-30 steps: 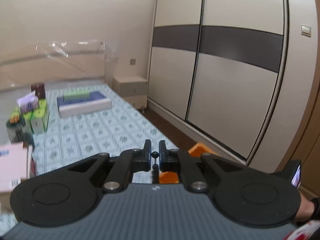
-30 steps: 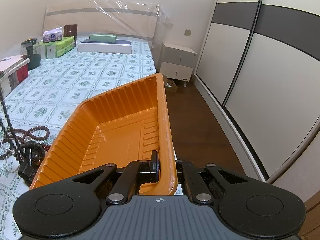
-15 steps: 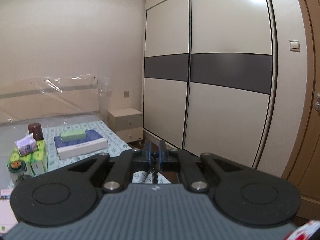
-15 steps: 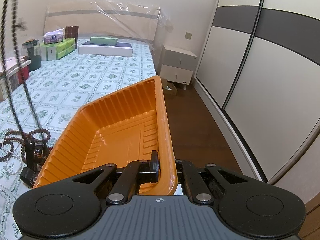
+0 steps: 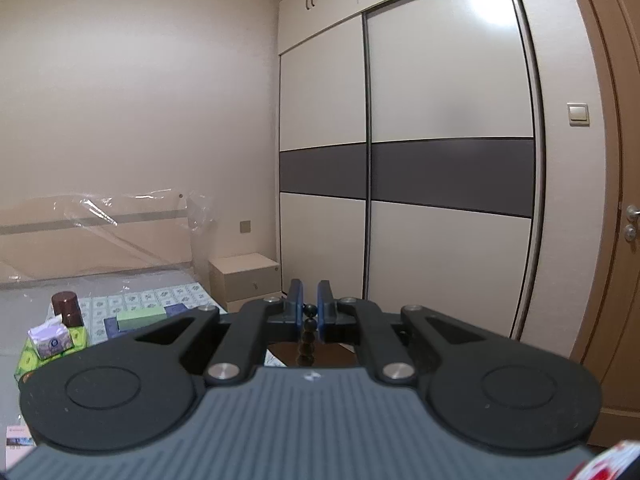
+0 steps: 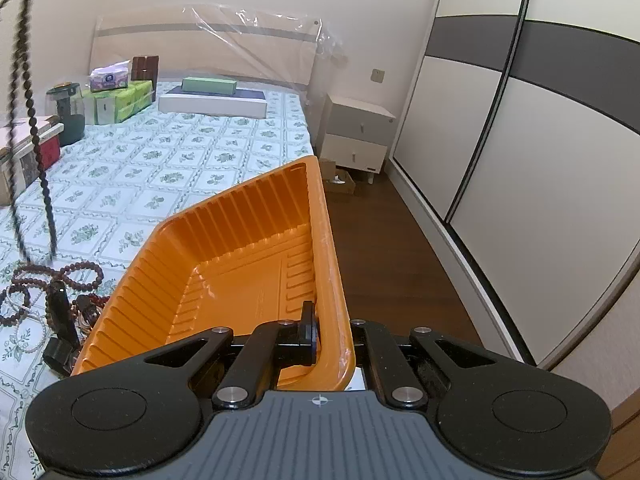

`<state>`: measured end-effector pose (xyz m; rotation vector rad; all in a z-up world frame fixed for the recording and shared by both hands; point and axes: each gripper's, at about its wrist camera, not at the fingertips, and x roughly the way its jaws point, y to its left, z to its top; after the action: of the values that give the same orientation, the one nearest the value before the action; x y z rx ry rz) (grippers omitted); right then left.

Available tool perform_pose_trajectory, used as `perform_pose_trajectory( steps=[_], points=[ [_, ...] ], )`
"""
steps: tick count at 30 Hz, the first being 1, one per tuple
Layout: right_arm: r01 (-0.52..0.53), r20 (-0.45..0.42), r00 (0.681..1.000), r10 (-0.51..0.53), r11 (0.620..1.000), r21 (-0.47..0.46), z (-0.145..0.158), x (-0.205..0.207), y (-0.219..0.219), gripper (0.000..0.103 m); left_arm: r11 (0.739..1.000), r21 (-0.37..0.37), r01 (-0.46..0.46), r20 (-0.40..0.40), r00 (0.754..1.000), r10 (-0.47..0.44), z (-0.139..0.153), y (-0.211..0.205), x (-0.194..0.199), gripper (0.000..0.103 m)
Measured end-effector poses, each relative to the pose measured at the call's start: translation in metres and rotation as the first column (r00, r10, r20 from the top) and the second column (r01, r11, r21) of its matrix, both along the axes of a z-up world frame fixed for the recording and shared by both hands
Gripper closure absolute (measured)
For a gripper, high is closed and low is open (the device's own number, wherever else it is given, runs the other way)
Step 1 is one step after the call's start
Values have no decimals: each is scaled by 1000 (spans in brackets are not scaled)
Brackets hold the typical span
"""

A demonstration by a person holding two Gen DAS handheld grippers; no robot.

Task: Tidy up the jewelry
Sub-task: 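Lift the dark bead necklace high with the left tool toward the tray, then lower the necklace into the orange tray and open the left tool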

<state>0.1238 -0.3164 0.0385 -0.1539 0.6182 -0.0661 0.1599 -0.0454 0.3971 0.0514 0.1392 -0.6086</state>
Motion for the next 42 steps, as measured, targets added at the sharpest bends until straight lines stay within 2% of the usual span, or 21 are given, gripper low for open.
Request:
perform_pose_trajectory(
  steps=[15, 19, 25, 32, 42],
  points=[
    [-5, 2, 1000, 5, 1000, 1, 2, 0, 0, 99, 995, 34, 99, -49, 994, -97, -3, -41, 20, 97],
    [-8, 1, 1000, 8, 1000, 3, 1, 0, -2, 99, 989, 58, 133, -83, 988, -127, -15, -62, 26, 97],
    [-23, -8, 1000, 23, 1000, 1, 1, 1, -4, 99, 973, 148, 176, -159, 976, -152, -56, -96, 41, 97],
    [-78, -27, 997, 77, 997, -19, -3, 2, -6, 99, 946, 232, 225, -272, 949, -160, -120, -122, 58, 97],
    [-133, -92, 988, 124, 987, -95, -25, 4, -15, 99, 932, 276, 235, -389, 914, -115, -188, -125, 82, 97]
  ],
)
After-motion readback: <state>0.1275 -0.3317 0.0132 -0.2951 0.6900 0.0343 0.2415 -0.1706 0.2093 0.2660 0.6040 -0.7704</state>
